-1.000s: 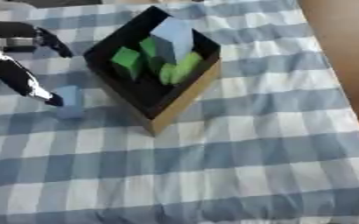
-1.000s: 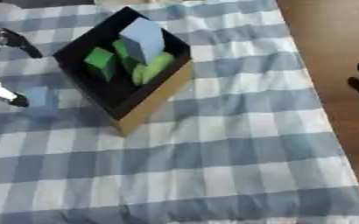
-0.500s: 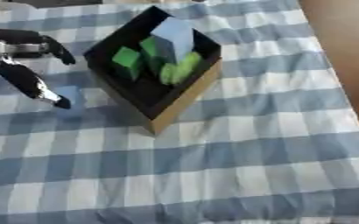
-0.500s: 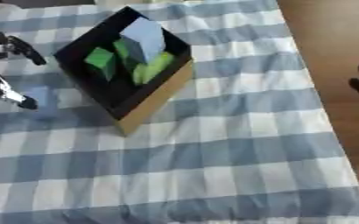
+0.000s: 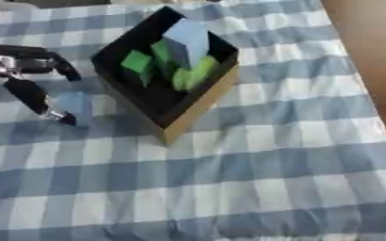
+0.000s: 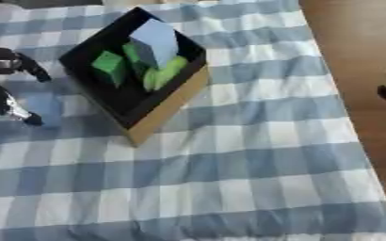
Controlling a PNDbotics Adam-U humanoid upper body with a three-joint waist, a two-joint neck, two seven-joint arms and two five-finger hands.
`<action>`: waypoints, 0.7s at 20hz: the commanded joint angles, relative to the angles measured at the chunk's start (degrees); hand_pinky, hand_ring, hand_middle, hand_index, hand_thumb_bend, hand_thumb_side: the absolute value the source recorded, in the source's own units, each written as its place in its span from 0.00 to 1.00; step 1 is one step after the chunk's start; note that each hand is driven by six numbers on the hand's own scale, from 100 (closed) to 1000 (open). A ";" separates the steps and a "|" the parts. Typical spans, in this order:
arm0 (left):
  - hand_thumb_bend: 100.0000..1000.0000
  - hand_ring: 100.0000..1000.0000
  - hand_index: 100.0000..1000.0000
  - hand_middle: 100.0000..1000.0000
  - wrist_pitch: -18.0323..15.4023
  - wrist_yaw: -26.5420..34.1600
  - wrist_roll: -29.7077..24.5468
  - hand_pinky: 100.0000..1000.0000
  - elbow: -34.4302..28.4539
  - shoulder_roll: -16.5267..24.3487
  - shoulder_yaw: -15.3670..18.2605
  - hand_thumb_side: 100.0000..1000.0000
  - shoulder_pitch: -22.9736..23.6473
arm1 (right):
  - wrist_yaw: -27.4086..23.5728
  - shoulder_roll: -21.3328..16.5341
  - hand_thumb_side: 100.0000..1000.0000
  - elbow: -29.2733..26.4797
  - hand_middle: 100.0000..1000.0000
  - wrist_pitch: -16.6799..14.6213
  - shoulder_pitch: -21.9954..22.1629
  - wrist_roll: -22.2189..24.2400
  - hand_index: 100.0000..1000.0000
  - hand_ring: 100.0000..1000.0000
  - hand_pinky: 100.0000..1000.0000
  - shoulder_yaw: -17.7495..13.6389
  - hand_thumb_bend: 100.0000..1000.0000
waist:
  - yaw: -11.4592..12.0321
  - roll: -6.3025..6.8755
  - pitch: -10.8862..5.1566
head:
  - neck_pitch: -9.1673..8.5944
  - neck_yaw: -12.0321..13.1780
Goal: Pick up objects on the table and place them in the box.
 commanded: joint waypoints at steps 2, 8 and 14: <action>0.70 0.88 0.84 0.73 -0.14 -1.21 0.44 0.92 0.62 0.73 0.38 0.40 -0.24 | 0.14 -0.50 0.49 -1.14 0.38 0.12 -0.32 0.04 0.97 1.00 0.96 -0.15 0.00 | 0.00 -0.17 -0.30 | 0.30 0.29; 0.61 0.82 0.77 0.65 1.18 -1.06 2.64 0.88 1.78 -0.61 0.37 0.44 -0.04 | 0.36 -0.13 0.49 -1.14 0.38 0.34 -0.28 0.14 0.97 1.00 0.97 -0.19 0.00 | -0.02 -0.33 -0.21 | 0.30 0.49; 0.41 0.72 0.67 0.54 3.70 0.41 6.39 0.80 -0.05 -0.25 0.97 0.42 0.36 | 0.81 0.18 0.50 -1.14 0.37 0.47 -0.17 -0.08 0.97 1.00 0.97 -0.38 0.00 | 0.04 -0.28 -0.13 | 0.30 0.43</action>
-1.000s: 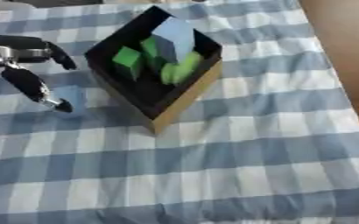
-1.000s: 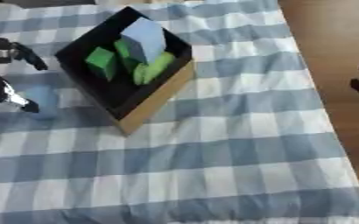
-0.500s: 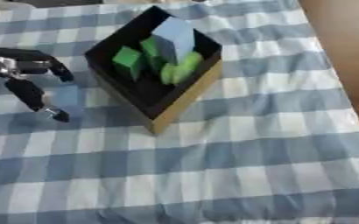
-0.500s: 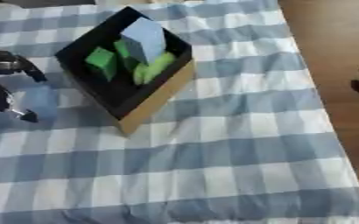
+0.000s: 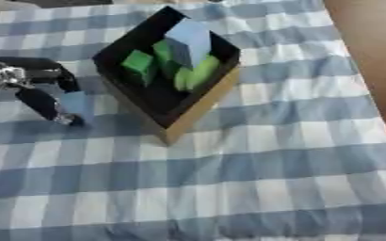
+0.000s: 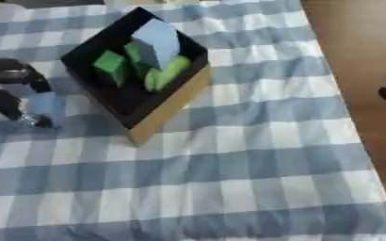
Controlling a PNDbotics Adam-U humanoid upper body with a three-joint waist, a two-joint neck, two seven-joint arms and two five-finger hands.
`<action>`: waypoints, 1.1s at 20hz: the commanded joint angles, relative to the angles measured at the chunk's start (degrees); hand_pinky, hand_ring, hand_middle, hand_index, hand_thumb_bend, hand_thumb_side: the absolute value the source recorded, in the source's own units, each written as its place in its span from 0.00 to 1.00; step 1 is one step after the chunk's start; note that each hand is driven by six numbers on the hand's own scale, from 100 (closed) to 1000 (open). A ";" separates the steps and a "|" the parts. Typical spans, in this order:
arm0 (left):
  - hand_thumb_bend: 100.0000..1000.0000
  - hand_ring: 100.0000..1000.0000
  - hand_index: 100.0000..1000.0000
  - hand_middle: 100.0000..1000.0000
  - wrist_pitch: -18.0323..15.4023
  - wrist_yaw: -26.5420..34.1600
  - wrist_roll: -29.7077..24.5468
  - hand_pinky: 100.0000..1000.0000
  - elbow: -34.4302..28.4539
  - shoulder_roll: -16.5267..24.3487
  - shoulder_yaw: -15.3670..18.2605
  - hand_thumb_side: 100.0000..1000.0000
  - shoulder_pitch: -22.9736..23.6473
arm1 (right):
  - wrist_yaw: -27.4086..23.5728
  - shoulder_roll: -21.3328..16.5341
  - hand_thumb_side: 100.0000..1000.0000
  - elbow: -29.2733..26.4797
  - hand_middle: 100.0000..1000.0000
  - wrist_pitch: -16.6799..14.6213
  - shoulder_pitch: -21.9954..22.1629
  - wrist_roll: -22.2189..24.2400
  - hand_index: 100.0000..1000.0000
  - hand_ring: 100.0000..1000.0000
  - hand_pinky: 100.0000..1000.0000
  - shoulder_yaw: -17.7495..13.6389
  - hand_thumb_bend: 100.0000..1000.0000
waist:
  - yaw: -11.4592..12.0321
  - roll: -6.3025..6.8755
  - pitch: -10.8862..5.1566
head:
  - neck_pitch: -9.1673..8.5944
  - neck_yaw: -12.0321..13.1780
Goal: Pick up objects on the table and place them in the box.
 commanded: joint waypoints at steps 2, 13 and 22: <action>0.33 0.69 0.65 0.52 1.33 0.85 2.14 0.77 -2.69 2.07 1.21 0.36 -0.08 | 0.59 -0.34 0.50 -1.14 0.37 0.29 -0.19 -0.33 0.97 1.00 0.97 -0.38 0.00 | 0.07 -0.23 -0.14 | 0.30 -0.02; 0.20 0.63 0.59 0.47 2.21 -1.43 1.78 0.73 -12.66 6.33 5.59 0.00 -0.14 | 0.22 -1.02 0.49 -1.14 0.38 -0.05 0.03 -1.21 0.97 1.00 0.97 -0.55 0.00 | 0.50 0.07 -0.58 | 0.30 -0.71; 0.15 0.63 0.59 0.47 2.58 -4.67 1.73 0.72 -16.41 4.03 7.19 0.00 -6.98 | 0.05 -1.51 0.49 -1.14 0.38 -0.01 0.35 -1.34 0.96 1.00 0.97 -0.54 0.00 | 0.73 0.39 -1.11 | 0.30 -0.95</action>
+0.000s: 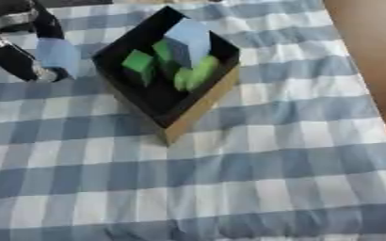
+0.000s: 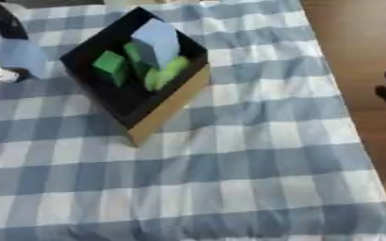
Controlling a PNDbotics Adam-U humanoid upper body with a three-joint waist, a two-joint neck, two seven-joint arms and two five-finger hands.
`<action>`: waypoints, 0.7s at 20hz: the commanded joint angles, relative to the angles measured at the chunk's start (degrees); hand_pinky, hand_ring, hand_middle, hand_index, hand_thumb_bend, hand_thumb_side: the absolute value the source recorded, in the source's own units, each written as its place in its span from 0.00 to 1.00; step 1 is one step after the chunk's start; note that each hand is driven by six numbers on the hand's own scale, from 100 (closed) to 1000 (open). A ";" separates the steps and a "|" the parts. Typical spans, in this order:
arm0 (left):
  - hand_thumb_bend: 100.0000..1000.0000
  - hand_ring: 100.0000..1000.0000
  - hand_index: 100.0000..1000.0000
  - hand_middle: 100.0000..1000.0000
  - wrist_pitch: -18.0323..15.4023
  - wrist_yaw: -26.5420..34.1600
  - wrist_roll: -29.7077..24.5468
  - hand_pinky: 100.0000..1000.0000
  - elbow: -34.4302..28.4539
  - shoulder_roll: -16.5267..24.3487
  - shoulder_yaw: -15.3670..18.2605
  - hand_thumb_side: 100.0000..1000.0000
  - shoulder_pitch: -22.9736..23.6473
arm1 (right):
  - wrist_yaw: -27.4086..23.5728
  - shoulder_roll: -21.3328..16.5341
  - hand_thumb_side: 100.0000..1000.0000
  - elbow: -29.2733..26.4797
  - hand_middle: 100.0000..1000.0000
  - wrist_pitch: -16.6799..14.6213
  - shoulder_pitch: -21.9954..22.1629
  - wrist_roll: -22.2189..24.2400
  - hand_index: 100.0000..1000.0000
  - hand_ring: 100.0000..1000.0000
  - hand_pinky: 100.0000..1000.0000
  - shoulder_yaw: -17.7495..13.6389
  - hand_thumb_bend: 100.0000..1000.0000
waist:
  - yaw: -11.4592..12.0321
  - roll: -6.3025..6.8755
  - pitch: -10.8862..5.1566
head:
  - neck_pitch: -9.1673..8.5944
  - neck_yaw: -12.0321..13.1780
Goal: Pick up objects on the table and place them in the box.
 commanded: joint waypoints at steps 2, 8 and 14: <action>0.13 0.63 0.59 0.47 -0.10 -2.07 0.03 0.72 -0.52 -2.14 1.23 0.00 -5.15 | -0.12 -1.53 0.49 -1.14 0.38 0.06 0.14 -0.21 0.96 1.00 0.97 -0.45 0.00 | 0.01 0.37 -1.23 | 0.30 -0.10; 0.09 0.63 0.60 0.48 -0.47 -3.25 -0.45 0.73 4.77 -11.45 -0.19 0.00 -12.42 | -0.68 -1.74 0.49 -1.14 0.38 0.00 0.20 0.02 0.96 1.00 0.97 -0.21 0.00 | -0.19 0.12 -1.47 | 0.30 -0.08; 0.10 0.63 0.60 0.48 -1.54 -4.08 -0.07 0.73 10.93 -19.52 -1.54 0.00 -15.31 | -1.05 -1.70 0.49 -1.14 0.38 0.14 0.14 0.24 0.96 1.00 0.97 -0.04 0.00 | -0.48 -0.14 -1.51 | 0.30 0.17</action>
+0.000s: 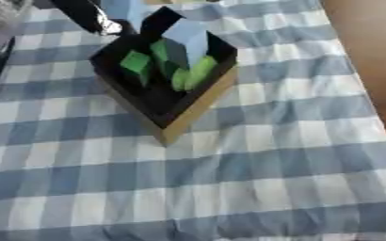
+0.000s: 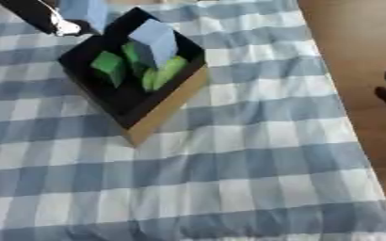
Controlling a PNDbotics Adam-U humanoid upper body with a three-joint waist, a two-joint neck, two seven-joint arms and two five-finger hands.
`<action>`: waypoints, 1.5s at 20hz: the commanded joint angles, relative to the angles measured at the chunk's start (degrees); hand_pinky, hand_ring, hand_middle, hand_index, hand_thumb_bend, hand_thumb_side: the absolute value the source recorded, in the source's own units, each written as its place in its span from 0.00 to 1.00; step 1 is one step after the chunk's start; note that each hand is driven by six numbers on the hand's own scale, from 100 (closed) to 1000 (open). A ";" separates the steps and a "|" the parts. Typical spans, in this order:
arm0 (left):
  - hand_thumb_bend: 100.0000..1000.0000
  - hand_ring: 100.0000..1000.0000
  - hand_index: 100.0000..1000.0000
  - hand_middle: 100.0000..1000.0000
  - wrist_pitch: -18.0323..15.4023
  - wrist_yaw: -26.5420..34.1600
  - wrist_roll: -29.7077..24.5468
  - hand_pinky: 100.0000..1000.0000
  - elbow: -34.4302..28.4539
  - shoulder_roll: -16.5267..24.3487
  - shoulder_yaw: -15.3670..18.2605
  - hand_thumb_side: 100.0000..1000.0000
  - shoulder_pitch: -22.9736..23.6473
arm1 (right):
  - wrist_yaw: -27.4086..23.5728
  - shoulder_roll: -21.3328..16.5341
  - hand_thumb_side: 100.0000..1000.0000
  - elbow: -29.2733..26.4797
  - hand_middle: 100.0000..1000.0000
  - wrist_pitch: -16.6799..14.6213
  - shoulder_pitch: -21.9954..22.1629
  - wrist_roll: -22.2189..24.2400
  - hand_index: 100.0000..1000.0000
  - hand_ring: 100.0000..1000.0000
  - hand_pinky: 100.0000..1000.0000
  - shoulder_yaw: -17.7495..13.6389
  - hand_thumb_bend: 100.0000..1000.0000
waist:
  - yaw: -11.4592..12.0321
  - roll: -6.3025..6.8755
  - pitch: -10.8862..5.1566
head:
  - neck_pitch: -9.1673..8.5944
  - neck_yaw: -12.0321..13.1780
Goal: Pick up objects on the table and place them in the box.
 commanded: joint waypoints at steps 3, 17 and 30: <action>0.13 0.63 0.61 0.49 -0.96 -1.70 0.14 0.73 4.73 -3.73 -0.67 0.01 -2.31 | -0.60 -1.51 0.49 -1.14 0.38 0.16 -0.23 0.19 0.96 1.00 0.97 -0.02 0.00 | -0.21 -0.20 -1.33 | 0.30 0.39; 0.43 0.80 0.79 0.66 -6.62 -1.40 -5.44 0.86 8.35 -4.90 -1.79 0.33 -1.34 | -0.60 -1.41 0.49 -1.14 0.37 0.31 -0.51 0.25 0.96 1.00 0.97 -0.03 0.00 | -0.12 -0.35 -0.94 | 0.30 0.55; 0.58 0.91 0.88 0.77 -8.64 -6.29 -6.08 0.96 5.02 -3.50 1.30 0.47 -0.64 | -0.02 -1.09 0.49 -1.14 0.37 0.82 -0.33 0.32 0.97 1.00 0.97 0.07 0.00 | 0.10 -0.44 -1.04 | 0.30 0.42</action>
